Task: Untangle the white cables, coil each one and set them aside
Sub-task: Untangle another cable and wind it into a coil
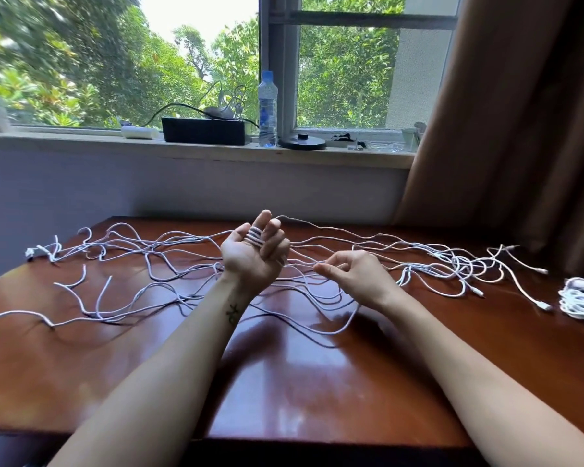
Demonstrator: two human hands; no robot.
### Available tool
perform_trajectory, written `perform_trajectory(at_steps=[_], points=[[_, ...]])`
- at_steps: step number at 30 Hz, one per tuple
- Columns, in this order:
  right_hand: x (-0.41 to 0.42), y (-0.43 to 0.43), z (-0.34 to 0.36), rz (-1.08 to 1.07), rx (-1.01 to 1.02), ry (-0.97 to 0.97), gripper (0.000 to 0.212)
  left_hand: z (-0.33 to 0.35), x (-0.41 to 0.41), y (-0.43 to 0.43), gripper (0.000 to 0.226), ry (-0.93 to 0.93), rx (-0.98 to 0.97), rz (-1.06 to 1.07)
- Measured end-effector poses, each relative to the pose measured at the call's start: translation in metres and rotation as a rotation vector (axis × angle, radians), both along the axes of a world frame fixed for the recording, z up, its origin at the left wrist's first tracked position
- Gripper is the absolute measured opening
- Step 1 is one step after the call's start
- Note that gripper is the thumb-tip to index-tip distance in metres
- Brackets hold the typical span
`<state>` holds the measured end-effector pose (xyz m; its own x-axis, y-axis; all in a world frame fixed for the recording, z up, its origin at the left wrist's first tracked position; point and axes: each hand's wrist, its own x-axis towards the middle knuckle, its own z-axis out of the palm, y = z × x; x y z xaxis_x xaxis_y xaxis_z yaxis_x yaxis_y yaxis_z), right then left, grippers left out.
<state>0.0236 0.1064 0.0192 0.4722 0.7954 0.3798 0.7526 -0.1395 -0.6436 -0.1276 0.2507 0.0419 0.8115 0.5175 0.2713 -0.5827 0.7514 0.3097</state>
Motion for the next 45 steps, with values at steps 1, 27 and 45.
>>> perform_trajectory(at_steps=[1,27,45], points=[[-0.001,0.000,0.000,0.021,-0.008,0.016,0.022,0.000,0.000,0.003,0.051,0.000,-0.024,-0.007],[-0.019,-0.002,0.007,0.342,0.243,0.430,0.038,-0.015,0.023,0.018,0.056,0.636,0.666,0.796],[-0.015,-0.010,0.019,0.295,0.354,0.585,0.030,-0.030,0.021,0.010,0.071,0.761,1.388,0.729]])
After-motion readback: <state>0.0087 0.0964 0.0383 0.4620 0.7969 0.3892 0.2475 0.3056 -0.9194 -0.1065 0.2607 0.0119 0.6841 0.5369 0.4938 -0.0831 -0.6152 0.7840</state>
